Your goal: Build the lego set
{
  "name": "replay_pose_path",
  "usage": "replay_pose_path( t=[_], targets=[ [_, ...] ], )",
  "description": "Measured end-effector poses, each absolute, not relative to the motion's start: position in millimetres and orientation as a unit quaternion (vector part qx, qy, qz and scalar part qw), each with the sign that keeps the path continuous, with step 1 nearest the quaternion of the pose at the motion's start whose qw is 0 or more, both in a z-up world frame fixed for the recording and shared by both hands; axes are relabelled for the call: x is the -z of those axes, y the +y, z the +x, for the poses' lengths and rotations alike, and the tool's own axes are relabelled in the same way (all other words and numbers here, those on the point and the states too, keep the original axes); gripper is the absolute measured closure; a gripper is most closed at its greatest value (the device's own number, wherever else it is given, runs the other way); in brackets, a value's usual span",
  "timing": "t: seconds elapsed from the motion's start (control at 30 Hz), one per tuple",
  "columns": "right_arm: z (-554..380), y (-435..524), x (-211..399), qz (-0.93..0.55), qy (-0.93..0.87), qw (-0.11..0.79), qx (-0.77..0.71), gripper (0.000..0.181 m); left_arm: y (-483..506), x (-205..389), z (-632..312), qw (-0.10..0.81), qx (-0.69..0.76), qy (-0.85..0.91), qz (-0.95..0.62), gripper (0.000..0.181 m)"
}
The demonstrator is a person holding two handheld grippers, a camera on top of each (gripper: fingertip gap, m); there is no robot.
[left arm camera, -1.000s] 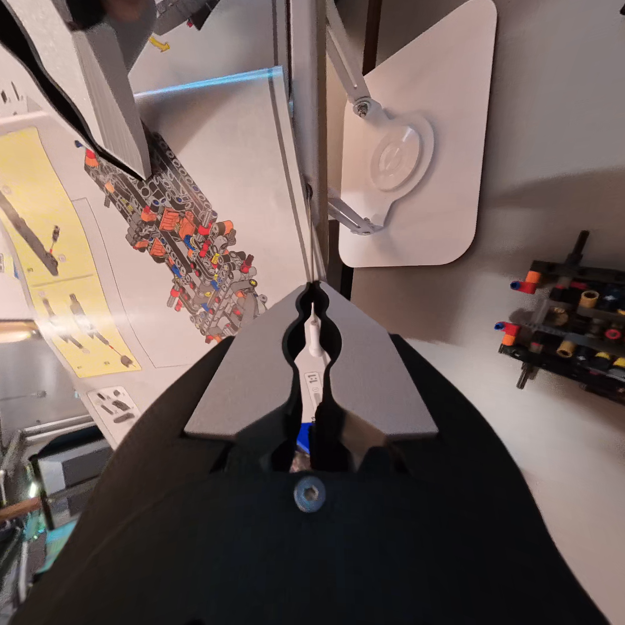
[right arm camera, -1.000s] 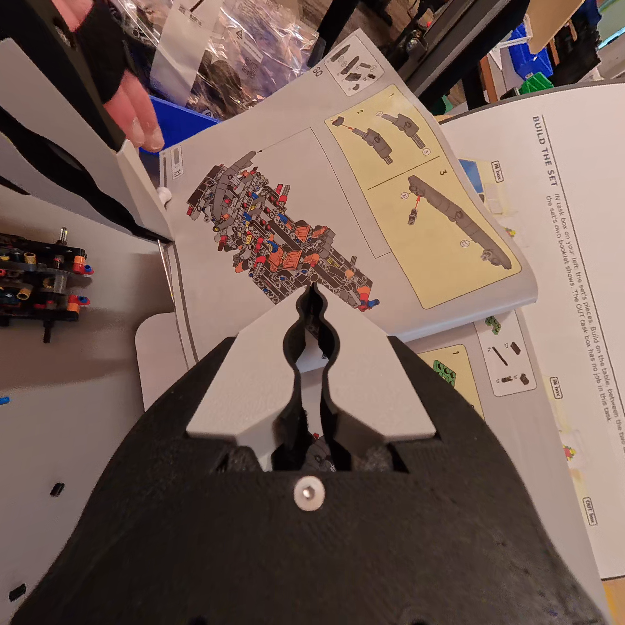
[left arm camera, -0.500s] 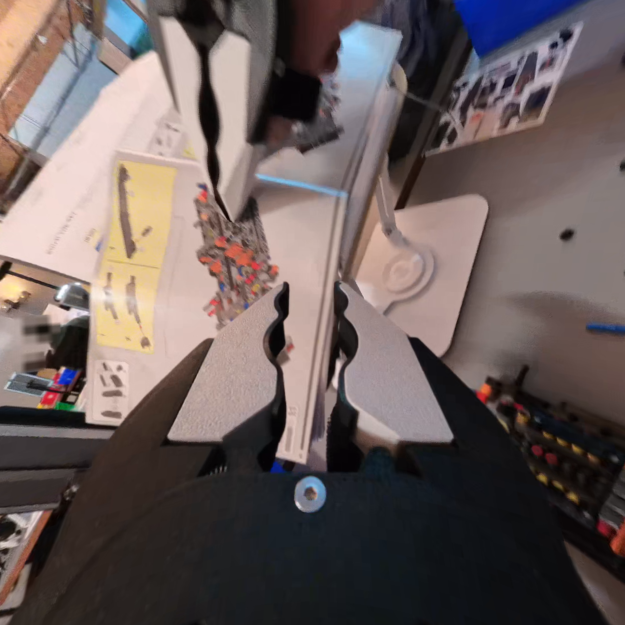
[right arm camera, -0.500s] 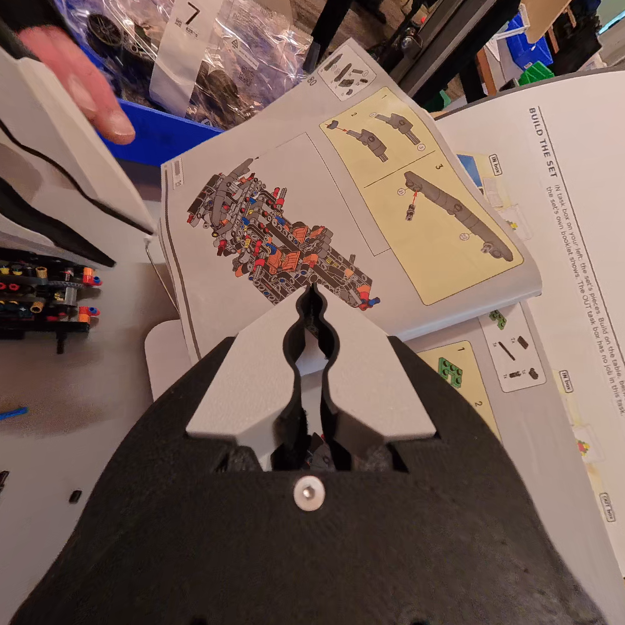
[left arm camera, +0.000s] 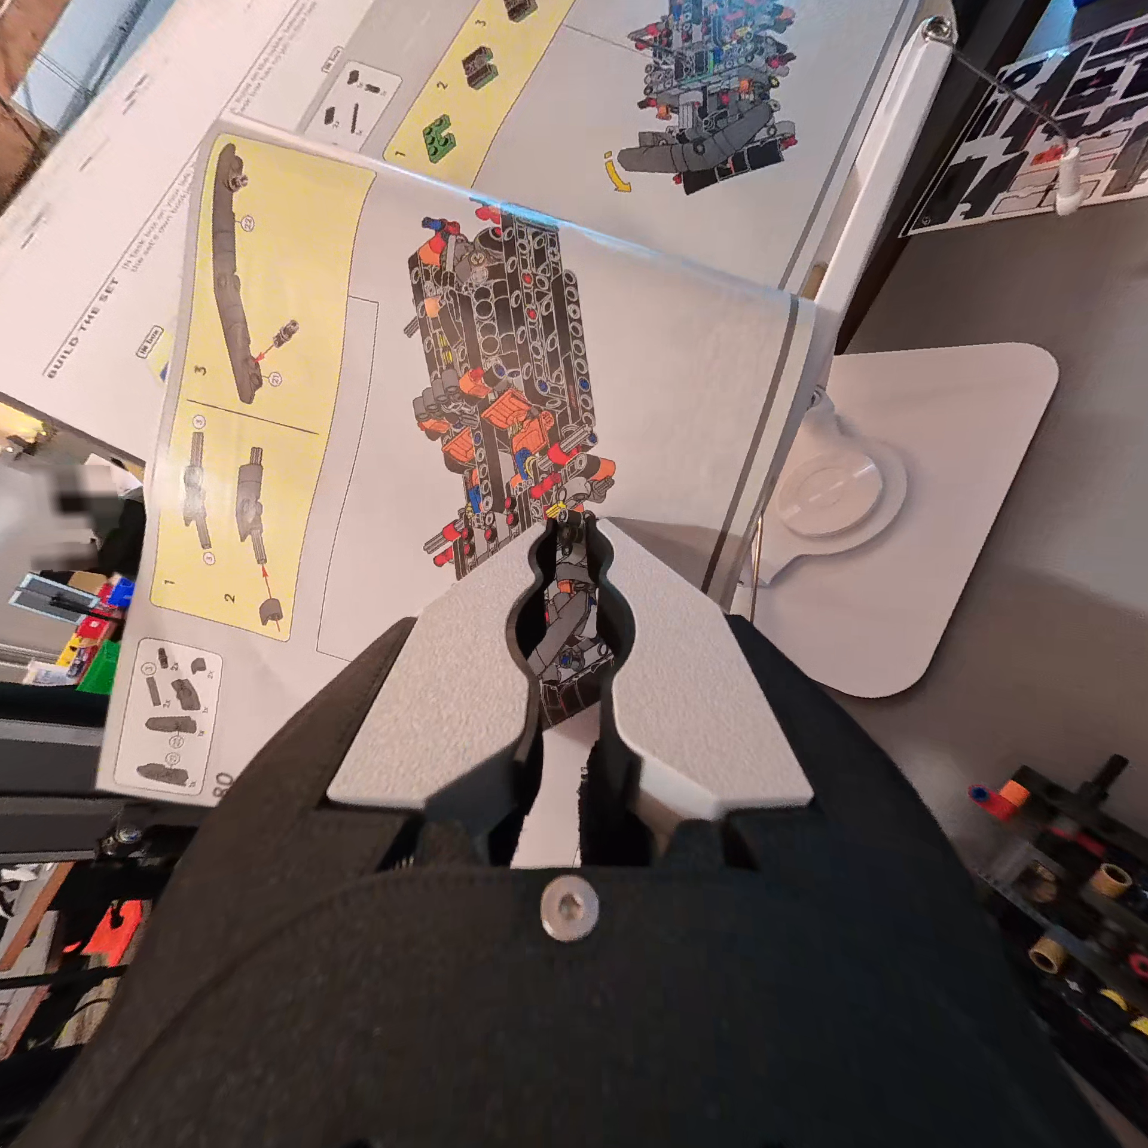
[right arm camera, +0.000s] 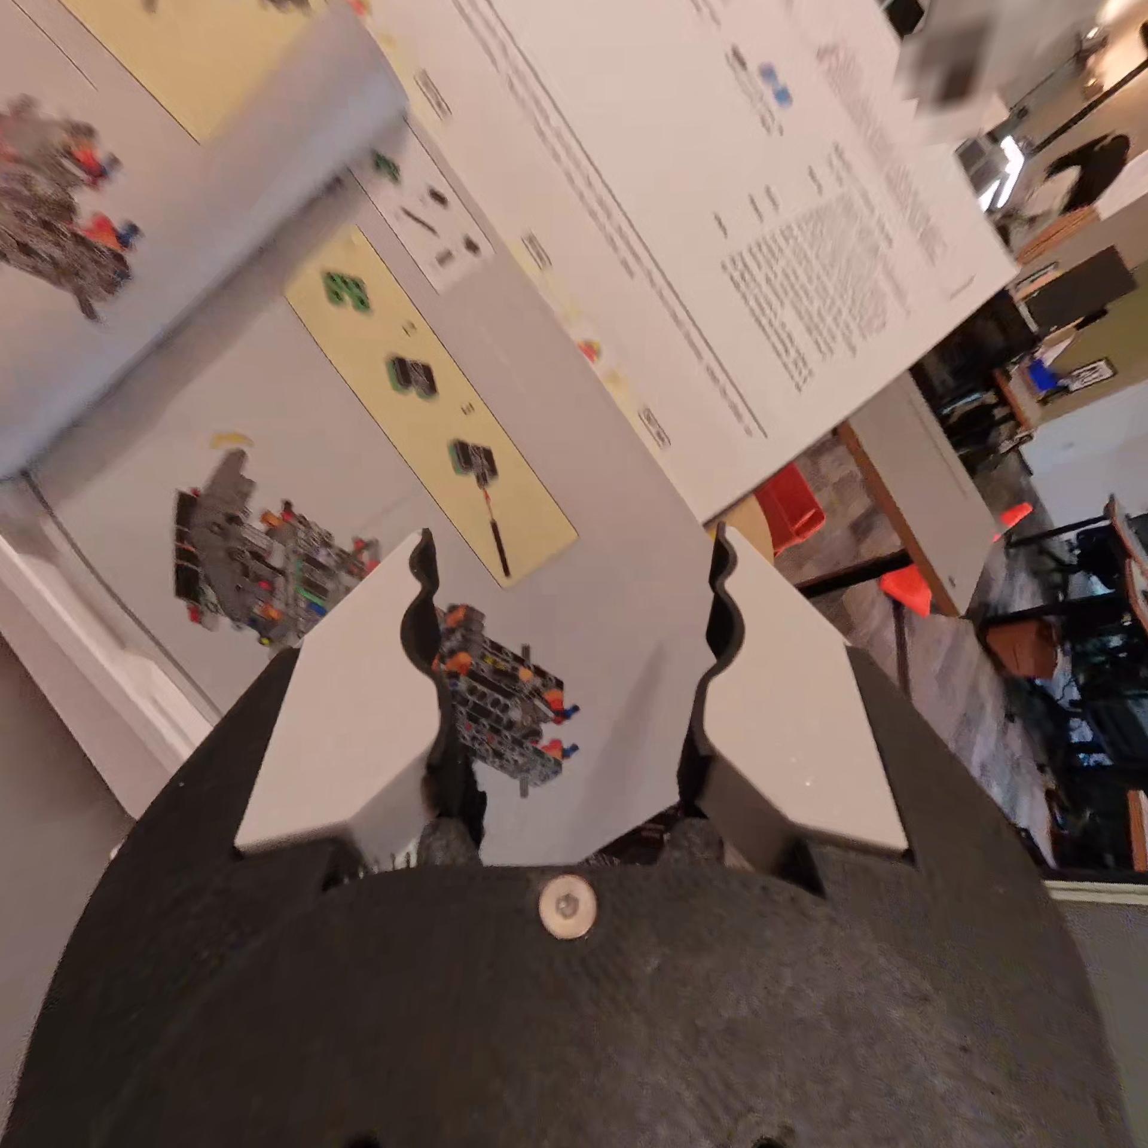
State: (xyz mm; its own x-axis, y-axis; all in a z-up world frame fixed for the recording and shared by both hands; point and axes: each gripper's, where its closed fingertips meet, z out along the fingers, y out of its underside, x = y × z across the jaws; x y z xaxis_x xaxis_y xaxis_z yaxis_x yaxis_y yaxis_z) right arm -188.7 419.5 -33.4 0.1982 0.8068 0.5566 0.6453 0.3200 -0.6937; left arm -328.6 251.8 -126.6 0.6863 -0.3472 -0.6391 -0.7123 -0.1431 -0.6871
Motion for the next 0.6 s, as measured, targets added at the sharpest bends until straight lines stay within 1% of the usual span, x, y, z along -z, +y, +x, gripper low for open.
replay_pose_path(
  t=[0.1, 0.13, 0.2, 0.27, 0.33, 0.47, 0.53, 0.57, 0.6],
  targets=[
    [-183.5, 431.5, 52.7, -0.594, -0.641, 0.479, -0.087, 0.099, 252.7, 127.9, -328.3, 0.543, -0.172, 0.363, -0.737, 0.174],
    [-185.0, 431.6, 58.3, -0.593, -0.646, 0.473, -0.091, 0.096, 252.8, 128.0, -328.5, 0.542, -0.174, 0.364, -0.738, 0.175],
    [-186.6, 434.1, 60.9, -0.591, -0.645, 0.478, -0.083, 0.101, 253.0, 127.9, -329.4, 0.539, -0.173, 0.363, -0.74, 0.175],
    [-187.2, 433.7, 60.4, -0.588, -0.645, 0.481, -0.08, 0.116, 253.1, 127.9, -329.6, 0.538, -0.171, 0.365, -0.741, 0.175],
    [-187.6, 433.4, 61.2, -0.587, -0.643, 0.485, -0.081, 0.12, 253.5, 127.8, -329.7, 0.537, -0.173, 0.367, -0.74, 0.176],
    [-190.7, 427.6, 68.1, -0.575, -0.657, 0.482, -0.068, 0.147, 255.3, 128.7, -330.0, 0.534, -0.185, 0.37, -0.737, 0.178],
    [-191.5, 424.6, 69.4, -0.571, -0.666, 0.477, -0.055, 0.156, 254.5, 129.1, -329.6, 0.534, -0.183, 0.372, -0.737, 0.179],
    [-192.1, 422.3, 69.4, -0.567, -0.671, 0.475, -0.05, 0.163, 253.7, 129.2, -329.3, 0.534, -0.182, 0.372, -0.737, 0.179],
    [-192.8, 418.1, 70.5, -0.56, -0.679, 0.473, -0.047, 0.175, 253.0, 129.6, -329.0, 0.535, -0.182, 0.372, -0.737, 0.179]
  ],
)
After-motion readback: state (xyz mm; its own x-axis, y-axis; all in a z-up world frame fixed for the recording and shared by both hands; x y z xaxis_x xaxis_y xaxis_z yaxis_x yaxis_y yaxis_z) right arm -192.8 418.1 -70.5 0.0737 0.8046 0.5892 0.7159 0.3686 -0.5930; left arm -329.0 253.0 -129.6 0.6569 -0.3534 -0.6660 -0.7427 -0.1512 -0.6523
